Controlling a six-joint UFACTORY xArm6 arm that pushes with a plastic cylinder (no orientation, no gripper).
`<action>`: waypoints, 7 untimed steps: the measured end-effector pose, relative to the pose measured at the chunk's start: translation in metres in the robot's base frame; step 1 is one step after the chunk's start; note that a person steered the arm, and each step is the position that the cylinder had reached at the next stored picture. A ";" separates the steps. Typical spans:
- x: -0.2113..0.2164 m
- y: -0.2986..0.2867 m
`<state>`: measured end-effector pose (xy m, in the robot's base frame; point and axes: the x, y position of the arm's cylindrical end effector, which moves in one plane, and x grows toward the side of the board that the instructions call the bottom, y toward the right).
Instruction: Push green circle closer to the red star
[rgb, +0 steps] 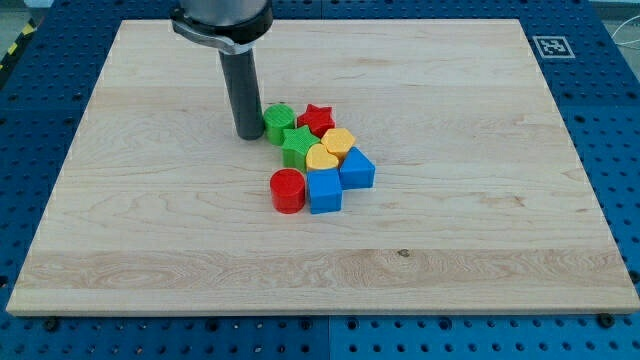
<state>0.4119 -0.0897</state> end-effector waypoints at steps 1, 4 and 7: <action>0.000 -0.005; -0.006 0.039; -0.078 0.031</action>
